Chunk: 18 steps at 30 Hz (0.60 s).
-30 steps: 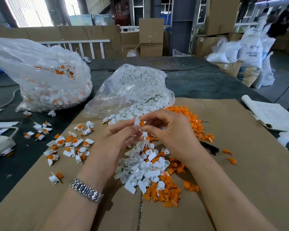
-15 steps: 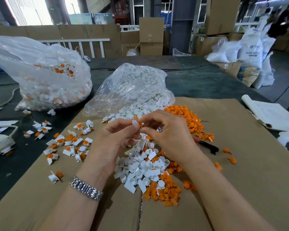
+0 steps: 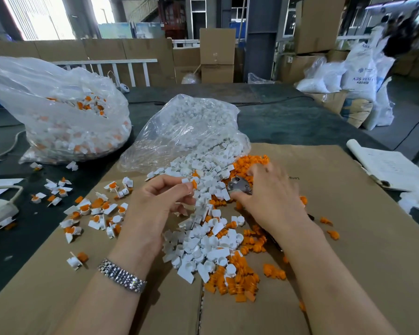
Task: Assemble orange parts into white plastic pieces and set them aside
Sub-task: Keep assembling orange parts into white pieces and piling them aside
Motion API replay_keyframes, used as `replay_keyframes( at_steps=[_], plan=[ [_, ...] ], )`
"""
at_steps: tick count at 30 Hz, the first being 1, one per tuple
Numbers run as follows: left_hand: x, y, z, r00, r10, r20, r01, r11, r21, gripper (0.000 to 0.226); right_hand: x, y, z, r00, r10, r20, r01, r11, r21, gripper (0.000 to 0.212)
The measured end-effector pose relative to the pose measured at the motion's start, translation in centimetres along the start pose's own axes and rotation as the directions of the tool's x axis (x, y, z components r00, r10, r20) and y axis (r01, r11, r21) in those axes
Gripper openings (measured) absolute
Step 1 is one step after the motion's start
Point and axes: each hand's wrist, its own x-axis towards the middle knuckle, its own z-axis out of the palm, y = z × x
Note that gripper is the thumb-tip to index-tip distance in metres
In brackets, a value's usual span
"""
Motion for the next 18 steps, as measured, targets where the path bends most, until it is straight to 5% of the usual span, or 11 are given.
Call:
replay_keyframes(
  at_steps=[3, 9, 15, 18],
  plan=[
    [0.0, 0.0, 0.0, 1.0, -0.004, 0.009, 0.004, 1.0, 0.009, 0.008, -0.1, 0.6, 0.2, 0.974, 0.131, 0.184, -0.109, 0.986, -0.126, 0.067],
    [0.1, 0.1, -0.1, 1.0, -0.007, 0.02, 0.008, 1.0, -0.012, 0.012, -0.2, 0.4, 0.1, 0.985, 0.052, 0.162, -0.038, 0.995, -0.09, 0.036],
    [0.1, 0.4, 0.1, 0.999, -0.049, 0.02, 0.051, 0.993, -0.111, 0.016, -0.1, 0.2, -1.2, 0.999, 0.03, 0.031, -0.035, 0.986, 0.164, 0.029],
    [0.0, 0.6, 0.3, 0.998, -0.055, 0.038, 0.061, 0.984, -0.167, 0.007, -0.2, 0.4, -3.3, 0.987, -0.067, 0.147, 0.021, 0.954, 0.3, 0.021]
  ],
)
